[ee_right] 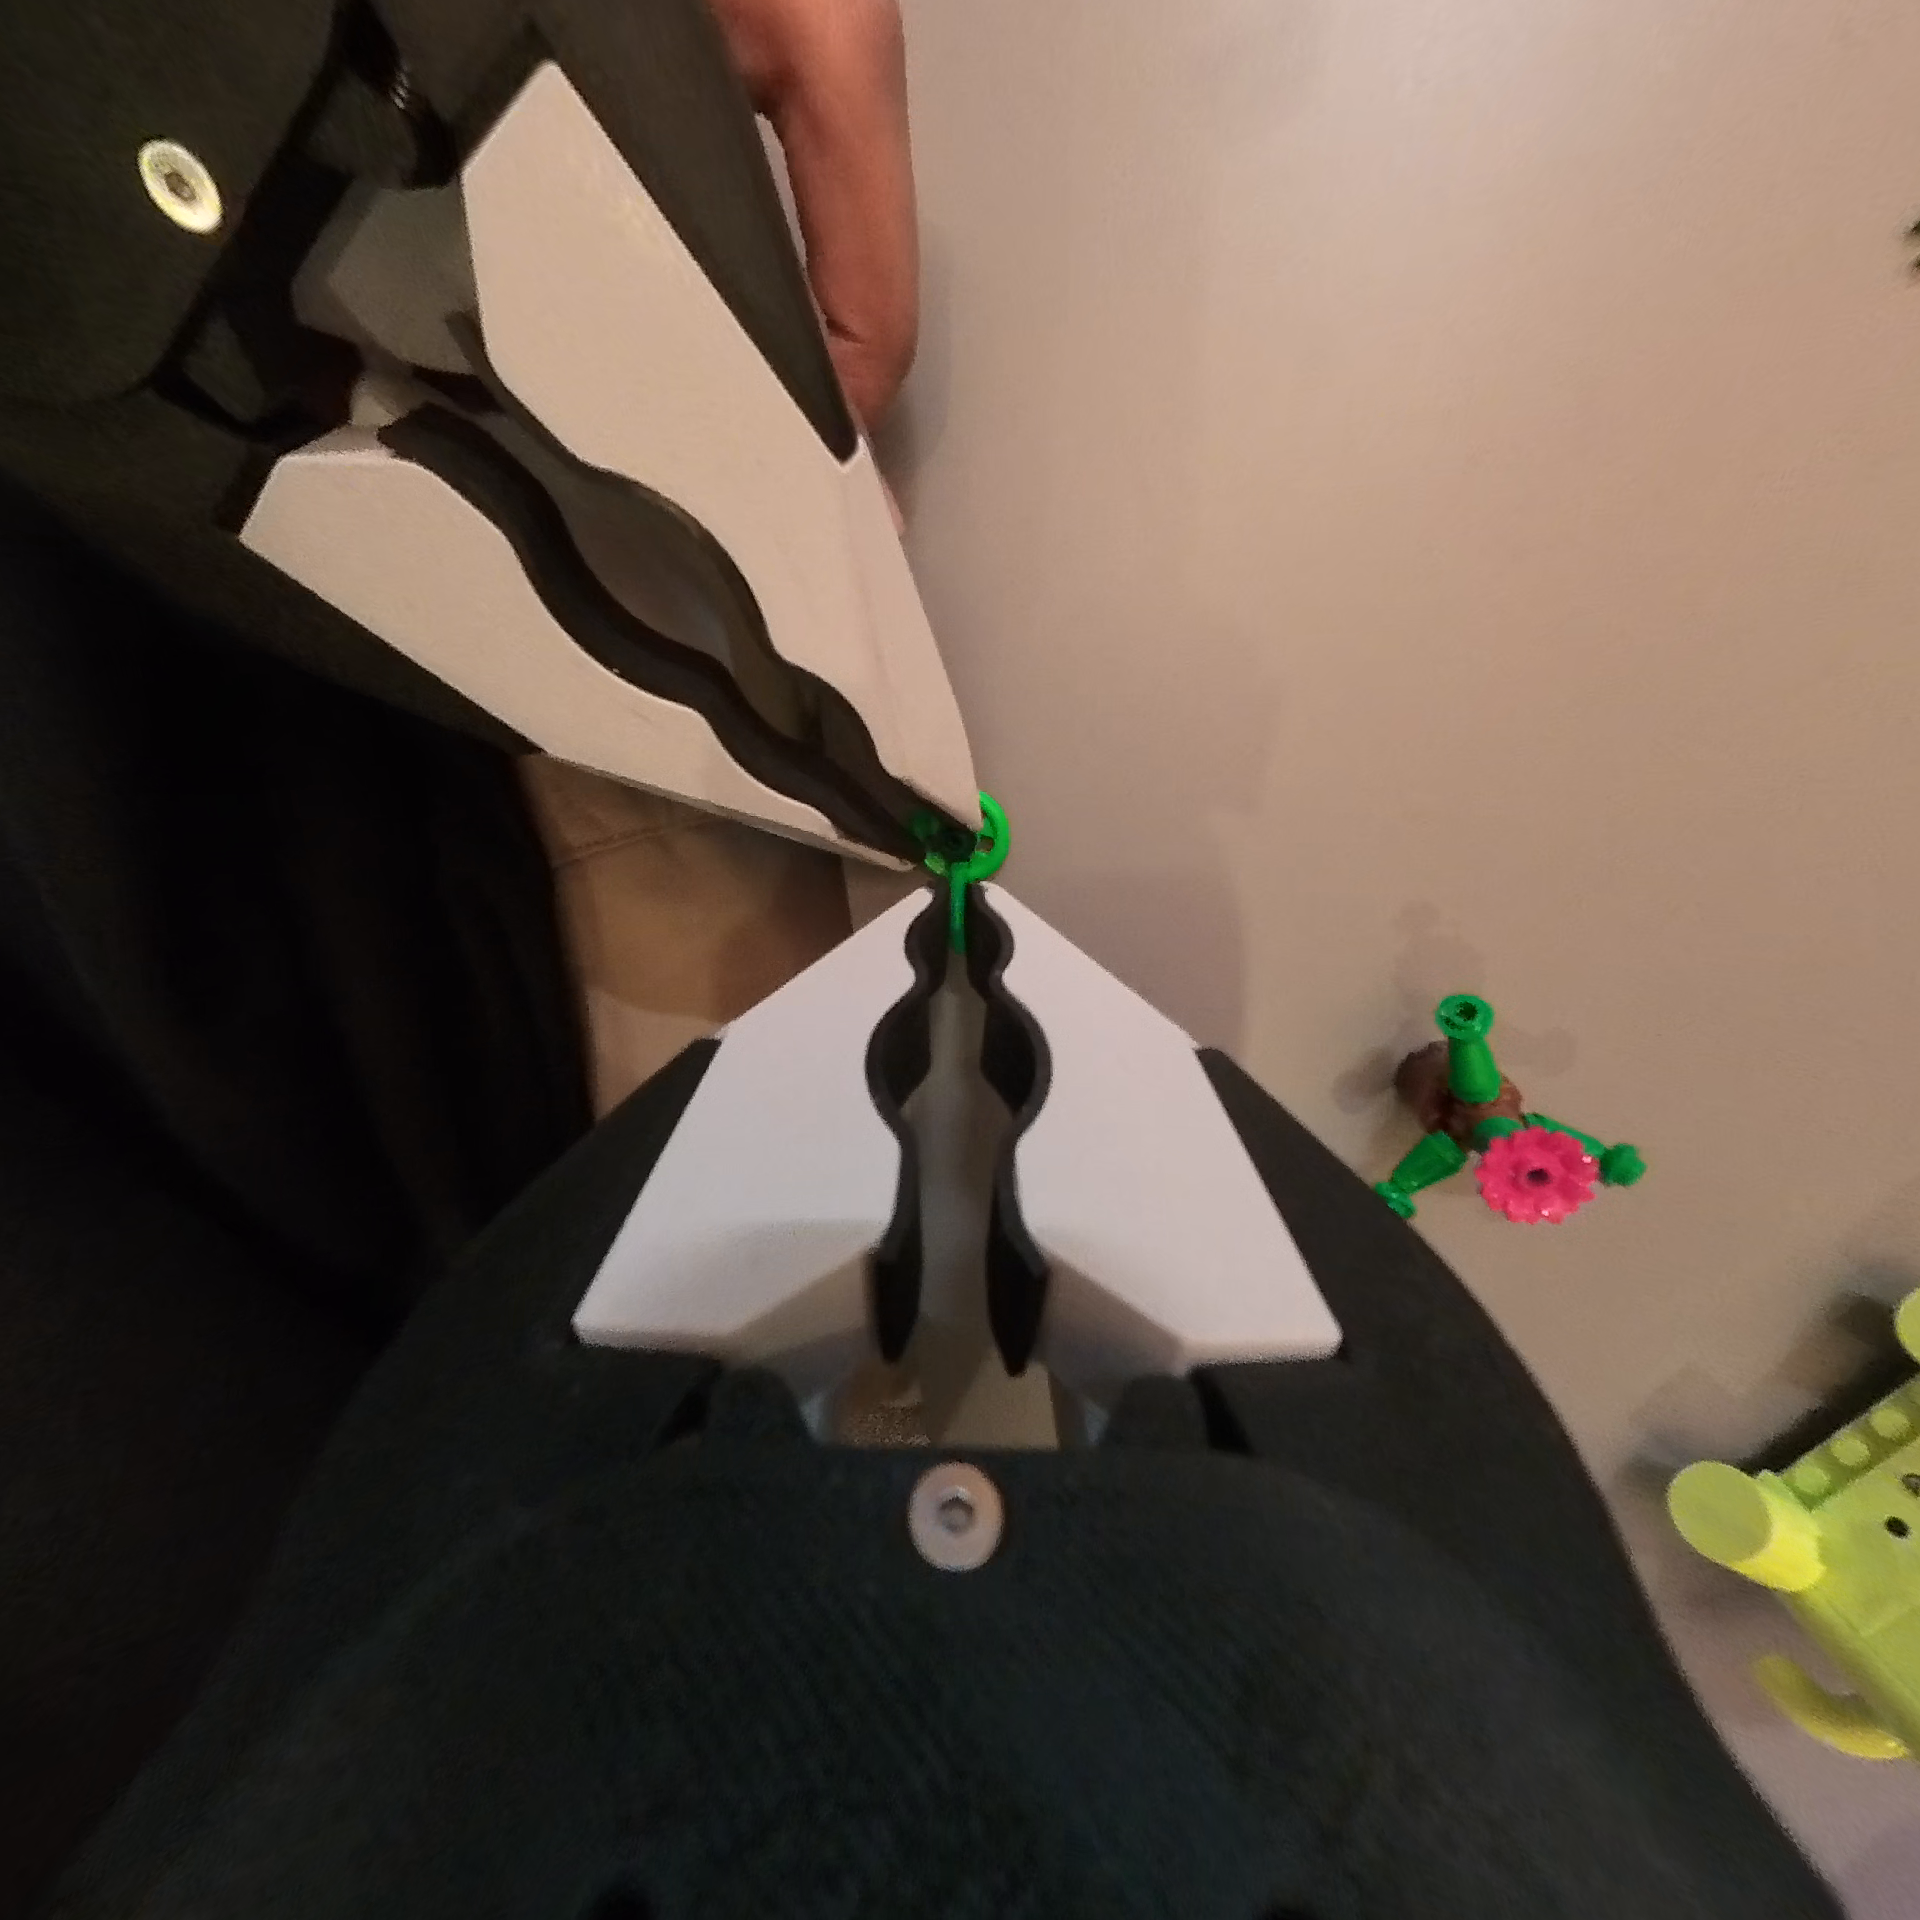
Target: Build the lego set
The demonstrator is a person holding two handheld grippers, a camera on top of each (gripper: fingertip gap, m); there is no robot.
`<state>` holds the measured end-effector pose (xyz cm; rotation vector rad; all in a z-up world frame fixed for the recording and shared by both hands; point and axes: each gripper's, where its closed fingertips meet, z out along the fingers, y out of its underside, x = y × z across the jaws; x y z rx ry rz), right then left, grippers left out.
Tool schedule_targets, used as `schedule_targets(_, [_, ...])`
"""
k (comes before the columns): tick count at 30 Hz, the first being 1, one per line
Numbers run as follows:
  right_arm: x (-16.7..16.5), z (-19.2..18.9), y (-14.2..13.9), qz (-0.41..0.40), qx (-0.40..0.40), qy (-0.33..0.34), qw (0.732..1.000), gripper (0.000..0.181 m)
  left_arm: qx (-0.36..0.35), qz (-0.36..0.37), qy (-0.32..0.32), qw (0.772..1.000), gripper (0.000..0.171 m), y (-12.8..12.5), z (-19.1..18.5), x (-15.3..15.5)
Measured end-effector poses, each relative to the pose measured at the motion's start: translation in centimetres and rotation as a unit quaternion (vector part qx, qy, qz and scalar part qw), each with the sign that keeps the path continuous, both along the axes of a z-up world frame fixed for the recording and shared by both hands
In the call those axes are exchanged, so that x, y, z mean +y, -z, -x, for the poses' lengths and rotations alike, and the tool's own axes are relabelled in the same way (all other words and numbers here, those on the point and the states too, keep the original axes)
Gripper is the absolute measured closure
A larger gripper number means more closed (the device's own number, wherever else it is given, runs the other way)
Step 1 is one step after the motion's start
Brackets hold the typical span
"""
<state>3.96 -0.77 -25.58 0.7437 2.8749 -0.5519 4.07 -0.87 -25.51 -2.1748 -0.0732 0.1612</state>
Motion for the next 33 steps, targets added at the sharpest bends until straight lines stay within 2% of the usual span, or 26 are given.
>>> schedule_targets(9, [0.0,0.03,0.08,-0.041,-0.035,0.003,0.999,0.181,-0.01,0.004,-0.011,1.0,0.165,0.05,0.28,-0.03])
schedule_targets(25, [0.21,-0.24,0.58,-0.161,-0.069,-0.032,0.984,0.181,0.003,0.01,-0.009,1.0,0.164,0.19,0.27,-0.13])
schedule_targets(33, [0.18,-0.14,0.54,-0.118,-0.041,-0.019,0.992,0.181,0.015,-0.001,-0.001,1.0,0.161,0.04,0.0,-0.1])
